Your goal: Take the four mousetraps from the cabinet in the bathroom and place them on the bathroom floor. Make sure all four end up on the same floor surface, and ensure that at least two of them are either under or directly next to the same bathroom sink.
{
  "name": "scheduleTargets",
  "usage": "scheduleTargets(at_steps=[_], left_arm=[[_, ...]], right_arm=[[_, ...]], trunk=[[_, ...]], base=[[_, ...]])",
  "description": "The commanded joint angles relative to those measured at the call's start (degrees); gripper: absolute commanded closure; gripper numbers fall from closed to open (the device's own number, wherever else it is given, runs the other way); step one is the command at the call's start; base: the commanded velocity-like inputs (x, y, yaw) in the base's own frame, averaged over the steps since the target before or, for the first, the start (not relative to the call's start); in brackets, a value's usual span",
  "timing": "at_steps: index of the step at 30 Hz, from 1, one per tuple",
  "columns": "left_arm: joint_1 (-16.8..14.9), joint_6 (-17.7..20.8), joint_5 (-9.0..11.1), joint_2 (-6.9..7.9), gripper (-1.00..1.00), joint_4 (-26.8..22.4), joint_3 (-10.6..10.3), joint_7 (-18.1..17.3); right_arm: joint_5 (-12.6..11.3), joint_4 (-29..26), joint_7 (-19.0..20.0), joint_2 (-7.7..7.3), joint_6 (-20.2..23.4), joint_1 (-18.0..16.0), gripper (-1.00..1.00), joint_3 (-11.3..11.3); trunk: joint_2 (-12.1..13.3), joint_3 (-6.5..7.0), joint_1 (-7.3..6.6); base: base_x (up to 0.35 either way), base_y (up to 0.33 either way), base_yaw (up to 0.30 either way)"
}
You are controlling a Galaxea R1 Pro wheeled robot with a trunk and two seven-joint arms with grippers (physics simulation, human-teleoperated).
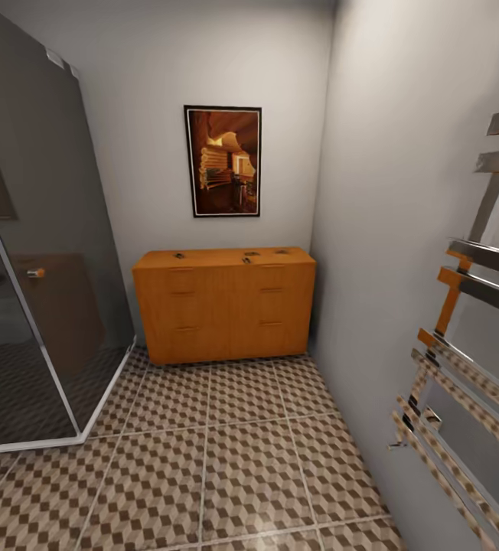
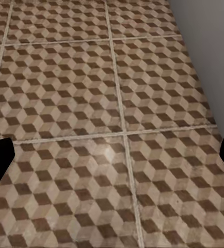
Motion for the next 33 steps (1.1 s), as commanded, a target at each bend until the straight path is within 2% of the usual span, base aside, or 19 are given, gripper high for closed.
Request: scheduleTargets(at_steps=[1, 33], left_arm=[[-0.04, -0.18, 0.00, 0.00, -1.00, 0.04, -0.02, 0.13], [-0.04, -0.18, 0.00, 0.00, -1.00, 0.04, -0.03, 0.15]], right_arm=[[0.23, 0.02, -0.22, 0.01, -0.14, -0.03, -1.00, 0.02], [0.23, 0.03, -0.16, -0.07, -0.14, -0.03, -1.00, 0.02]], trunk=[[-0.03, -0.06, 0.03], [-0.03, -0.06, 0.03]], base=[[0.310, -0.010, 0.083], [0.310, -0.001, 0.076]])
